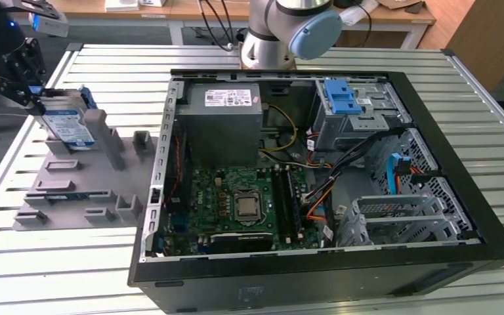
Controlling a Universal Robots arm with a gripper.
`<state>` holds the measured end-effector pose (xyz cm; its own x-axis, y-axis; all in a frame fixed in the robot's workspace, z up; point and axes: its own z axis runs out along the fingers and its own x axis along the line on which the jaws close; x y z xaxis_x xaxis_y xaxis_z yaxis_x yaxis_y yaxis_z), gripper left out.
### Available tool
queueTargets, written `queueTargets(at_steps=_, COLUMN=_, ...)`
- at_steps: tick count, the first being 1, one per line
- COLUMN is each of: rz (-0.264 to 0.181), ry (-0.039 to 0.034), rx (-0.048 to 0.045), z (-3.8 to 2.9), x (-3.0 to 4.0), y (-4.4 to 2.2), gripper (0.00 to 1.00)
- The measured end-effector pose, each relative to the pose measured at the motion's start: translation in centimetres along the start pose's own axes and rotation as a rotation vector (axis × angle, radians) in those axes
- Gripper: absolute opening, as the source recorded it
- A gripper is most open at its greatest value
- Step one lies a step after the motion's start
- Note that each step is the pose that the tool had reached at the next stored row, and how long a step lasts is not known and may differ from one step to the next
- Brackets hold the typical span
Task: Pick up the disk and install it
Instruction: 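Pick up the disk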
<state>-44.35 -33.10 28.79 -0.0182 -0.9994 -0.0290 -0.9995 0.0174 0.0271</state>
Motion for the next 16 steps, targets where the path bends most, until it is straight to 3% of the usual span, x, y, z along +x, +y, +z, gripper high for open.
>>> queueTargets(at_steps=16, rz=0.000, ry=0.0007, rx=-0.0001, z=0.00, x=0.17, y=0.02, gripper=0.37)
